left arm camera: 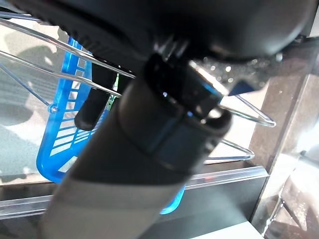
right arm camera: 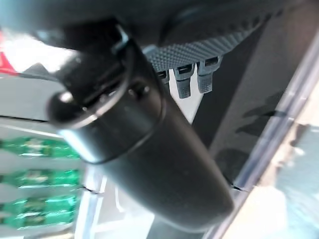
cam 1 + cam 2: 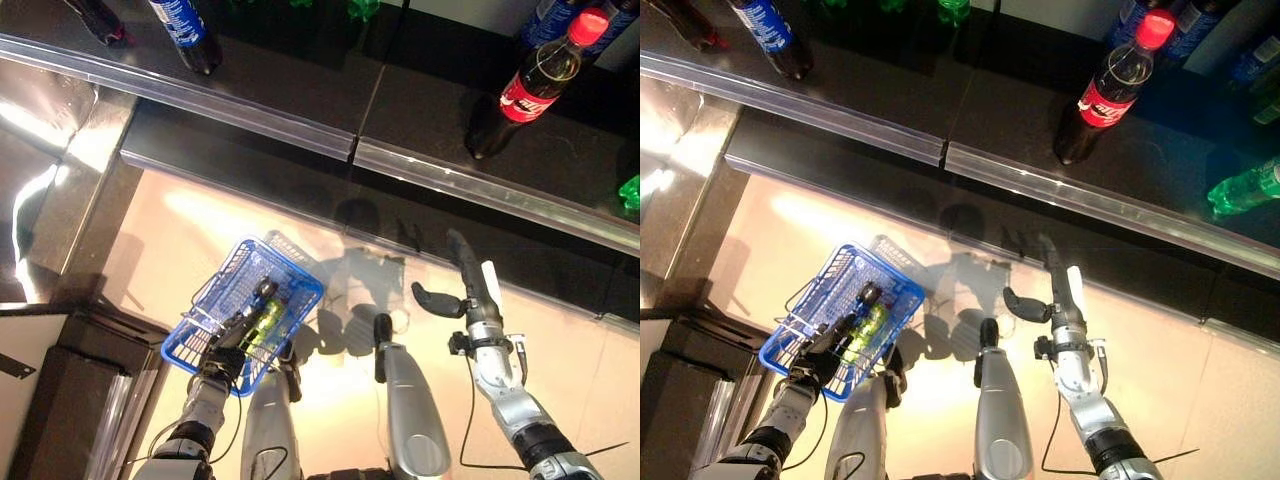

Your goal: Pick up the drink and place into the basket.

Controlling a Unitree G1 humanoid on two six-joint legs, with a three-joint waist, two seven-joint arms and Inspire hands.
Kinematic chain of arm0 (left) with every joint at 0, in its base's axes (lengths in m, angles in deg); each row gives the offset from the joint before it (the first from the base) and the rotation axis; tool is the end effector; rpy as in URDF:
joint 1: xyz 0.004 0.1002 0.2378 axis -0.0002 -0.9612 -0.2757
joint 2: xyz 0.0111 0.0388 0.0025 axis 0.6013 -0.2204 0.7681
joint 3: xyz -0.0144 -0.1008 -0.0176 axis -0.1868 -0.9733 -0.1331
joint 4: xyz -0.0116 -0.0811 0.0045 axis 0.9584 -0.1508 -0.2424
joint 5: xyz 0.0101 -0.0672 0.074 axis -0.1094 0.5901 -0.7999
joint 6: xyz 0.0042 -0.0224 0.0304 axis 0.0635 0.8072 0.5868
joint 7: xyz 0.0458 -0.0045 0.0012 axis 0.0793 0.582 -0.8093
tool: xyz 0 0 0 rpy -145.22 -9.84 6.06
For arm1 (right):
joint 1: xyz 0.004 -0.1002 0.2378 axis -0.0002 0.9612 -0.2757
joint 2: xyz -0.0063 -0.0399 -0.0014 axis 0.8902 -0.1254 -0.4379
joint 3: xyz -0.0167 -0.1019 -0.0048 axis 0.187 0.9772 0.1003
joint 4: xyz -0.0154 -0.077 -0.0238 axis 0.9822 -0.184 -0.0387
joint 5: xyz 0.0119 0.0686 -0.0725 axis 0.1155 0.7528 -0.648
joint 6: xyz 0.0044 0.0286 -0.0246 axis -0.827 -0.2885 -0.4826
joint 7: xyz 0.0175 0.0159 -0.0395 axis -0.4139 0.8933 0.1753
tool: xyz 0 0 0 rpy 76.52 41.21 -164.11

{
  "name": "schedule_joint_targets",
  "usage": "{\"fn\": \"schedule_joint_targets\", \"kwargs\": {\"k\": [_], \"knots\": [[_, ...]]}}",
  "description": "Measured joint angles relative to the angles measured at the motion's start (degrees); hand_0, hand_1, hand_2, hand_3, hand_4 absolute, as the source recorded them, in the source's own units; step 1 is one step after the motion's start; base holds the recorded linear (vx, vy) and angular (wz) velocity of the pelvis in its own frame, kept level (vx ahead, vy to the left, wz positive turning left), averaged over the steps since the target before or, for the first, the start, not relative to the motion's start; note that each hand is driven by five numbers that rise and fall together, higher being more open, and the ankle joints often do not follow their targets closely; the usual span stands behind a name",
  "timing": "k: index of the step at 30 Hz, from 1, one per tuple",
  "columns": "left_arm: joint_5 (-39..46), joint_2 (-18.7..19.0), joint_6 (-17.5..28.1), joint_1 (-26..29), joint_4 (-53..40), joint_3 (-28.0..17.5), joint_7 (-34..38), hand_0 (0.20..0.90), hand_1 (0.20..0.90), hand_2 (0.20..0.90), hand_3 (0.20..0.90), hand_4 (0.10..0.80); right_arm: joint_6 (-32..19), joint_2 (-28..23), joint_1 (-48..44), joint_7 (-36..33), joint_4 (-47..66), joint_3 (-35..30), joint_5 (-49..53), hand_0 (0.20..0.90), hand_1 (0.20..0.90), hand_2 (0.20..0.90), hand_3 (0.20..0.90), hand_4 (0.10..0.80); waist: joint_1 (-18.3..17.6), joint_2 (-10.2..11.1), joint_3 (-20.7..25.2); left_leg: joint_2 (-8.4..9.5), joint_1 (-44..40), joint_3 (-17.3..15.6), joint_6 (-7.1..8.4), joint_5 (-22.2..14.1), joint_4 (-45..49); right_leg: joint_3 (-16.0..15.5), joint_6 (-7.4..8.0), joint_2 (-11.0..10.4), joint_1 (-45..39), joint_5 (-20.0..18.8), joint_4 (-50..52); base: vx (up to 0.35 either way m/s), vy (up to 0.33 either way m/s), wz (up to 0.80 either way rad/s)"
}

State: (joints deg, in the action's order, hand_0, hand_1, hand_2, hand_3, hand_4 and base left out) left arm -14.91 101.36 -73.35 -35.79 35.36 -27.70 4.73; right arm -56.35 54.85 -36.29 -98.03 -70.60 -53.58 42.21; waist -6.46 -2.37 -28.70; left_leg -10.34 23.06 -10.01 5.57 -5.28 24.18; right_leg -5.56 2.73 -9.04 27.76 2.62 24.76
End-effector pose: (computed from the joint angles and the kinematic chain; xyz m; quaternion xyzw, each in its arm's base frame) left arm 0.2026 0.2282 -0.0576 -0.4042 0.2136 0.1958 0.8676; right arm 0.2216 -0.2196 0.0232 -0.2285 -0.0868 -0.0676 0.9673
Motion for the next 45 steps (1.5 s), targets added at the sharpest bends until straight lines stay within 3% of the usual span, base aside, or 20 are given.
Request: {"fn": "schedule_joint_targets", "kwargs": {"k": [11,21,31,45], "knots": [[-0.1,0.0,0.1,-1.3,-0.2,-1.0,-0.2,0.3,0.3,0.3,0.2,0.1,-3.0,-0.4,0.8,-1.0,9.3,-8.7,3.4,0.9,0.9,0.9,0.9,0.8,0.0,0.4,-0.2,-0.22,-1.0,0.1,0.0,-0.1,0.3,-0.1,-0.01,0.1,-1.4,0.0,-0.3,0.019,0.007,0.01],[-0.2,0.0,-0.1,-1.5,-0.1,-1.2,-0.2,0.3,0.3,0.3,0.2,0.1,-3.9,-0.6,-1.9,-1.4,9.5,-11.8,12.3,0.9,0.9,0.9,0.9,0.8,0.0,0.2,-0.9,-0.6,-2.2,0.3,0.29,-0.3,0.8,-0.4,-0.05,0.4,-3.2,-0.1,-0.9,0.007,0.0,0.0],[-0.3,0.0,-1.1,-1.6,0.1,-1.2,-0.2,0.3,0.3,0.3,0.2,0.1,-3.9,-4.8,-7.4,-2.1,8.5,-12.7,16.7,0.9,0.9,0.9,0.9,0.8,0.5,-0.4,-1.2,-0.71,-3.8,0.5,0.31,-0.4,0.9,-0.6,-0.03,0.5,-5.1,-0.1,-1.1,0.033,-0.011,0.01],[-1.6,0.1,-3.3,-1.2,-0.3,-1.3,-0.2,0.3,0.3,0.3,0.2,0.1,1.2,-7.7,-11.6,1.1,1.7,-13.5,21.0,0.9,0.9,0.9,0.9,0.8,1.8,-1.8,-1.9,-0.98,-4.6,1.4,0.34,-0.6,2.1,-1.5,-0.07,0.5,-7.0,-0.1,-1.1,0.039,-0.014,0.03]]}}
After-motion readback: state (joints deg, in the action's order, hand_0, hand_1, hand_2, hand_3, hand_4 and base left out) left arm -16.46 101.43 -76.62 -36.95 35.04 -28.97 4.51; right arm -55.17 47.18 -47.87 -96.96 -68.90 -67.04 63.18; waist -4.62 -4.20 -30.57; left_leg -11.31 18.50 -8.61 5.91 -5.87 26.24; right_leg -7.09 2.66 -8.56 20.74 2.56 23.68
